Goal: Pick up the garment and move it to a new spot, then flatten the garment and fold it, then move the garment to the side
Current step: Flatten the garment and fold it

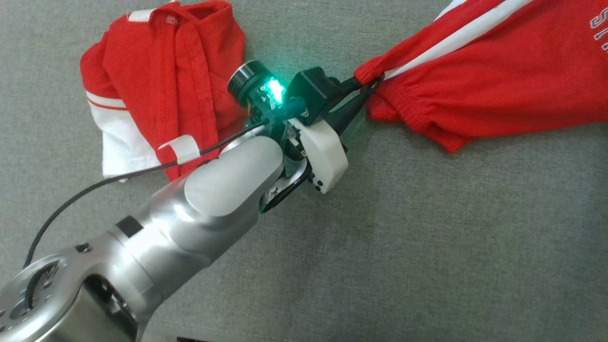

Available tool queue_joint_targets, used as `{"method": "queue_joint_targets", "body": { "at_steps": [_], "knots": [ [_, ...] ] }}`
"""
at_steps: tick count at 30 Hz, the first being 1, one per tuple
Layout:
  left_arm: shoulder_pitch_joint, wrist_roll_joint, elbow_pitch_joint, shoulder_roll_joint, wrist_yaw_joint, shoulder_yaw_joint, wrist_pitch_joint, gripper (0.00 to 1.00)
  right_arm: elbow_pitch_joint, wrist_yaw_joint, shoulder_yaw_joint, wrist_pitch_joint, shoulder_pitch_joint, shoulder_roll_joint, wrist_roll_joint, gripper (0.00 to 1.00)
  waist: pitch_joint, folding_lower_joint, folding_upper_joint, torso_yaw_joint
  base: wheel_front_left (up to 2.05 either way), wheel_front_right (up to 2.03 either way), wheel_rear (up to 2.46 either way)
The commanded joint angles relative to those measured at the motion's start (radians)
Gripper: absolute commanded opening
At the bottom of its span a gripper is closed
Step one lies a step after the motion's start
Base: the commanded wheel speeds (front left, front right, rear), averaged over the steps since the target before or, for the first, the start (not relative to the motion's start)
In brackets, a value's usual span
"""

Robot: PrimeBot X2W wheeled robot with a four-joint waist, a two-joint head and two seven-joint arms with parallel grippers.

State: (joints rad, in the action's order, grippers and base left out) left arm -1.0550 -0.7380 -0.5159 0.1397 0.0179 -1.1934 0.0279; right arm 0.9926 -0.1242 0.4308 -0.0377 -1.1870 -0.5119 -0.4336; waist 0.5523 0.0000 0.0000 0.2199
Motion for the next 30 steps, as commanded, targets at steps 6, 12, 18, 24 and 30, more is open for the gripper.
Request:
{"method": "queue_joint_targets", "body": {
  "at_steps": [6, 12, 18, 24, 30],
  "knots": [
    [-0.053, 0.010, 0.007, 0.002, 0.004, 0.022, 0.010, 0.00, 0.035, -0.007, 0.008, 0.054, -0.050, 0.000, -0.021, 1.00, 0.014, 0.0000, 0.0000, 0.009, 0.00, 0.00, 0.00],
    [-0.048, 0.013, -0.012, 0.005, -0.007, 0.015, 0.011, 0.00, 0.079, -0.007, -0.029, 0.147, -0.065, 0.001, -0.048, 1.00, -0.009, 0.0000, 0.0000, 0.000, 0.00, 0.00, 0.00],
    [-0.012, -0.003, -0.027, 0.007, -0.029, 0.023, 0.030, 0.76, 0.074, -0.007, -0.029, 0.247, -0.019, -0.001, -0.060, 1.00, -0.062, 0.0000, 0.0000, -0.016, 0.00, 0.00, 0.00],
    [0.024, 0.003, -0.043, 0.040, -0.085, 0.042, 0.081, 1.00, -0.003, -0.007, -0.056, 0.291, 0.067, -0.005, -0.128, 1.00, -0.142, 0.0000, 0.0000, -0.047, 0.00, 0.00, 0.00],
    [0.073, -0.004, -0.035, 0.090, -0.184, 0.105, 0.168, 1.00, -0.201, -0.007, -0.126, 0.299, 0.215, -0.002, -0.123, 1.00, -0.236, 0.0000, 0.0000, -0.079, 0.00, 0.00, 0.00]
  ]
}}
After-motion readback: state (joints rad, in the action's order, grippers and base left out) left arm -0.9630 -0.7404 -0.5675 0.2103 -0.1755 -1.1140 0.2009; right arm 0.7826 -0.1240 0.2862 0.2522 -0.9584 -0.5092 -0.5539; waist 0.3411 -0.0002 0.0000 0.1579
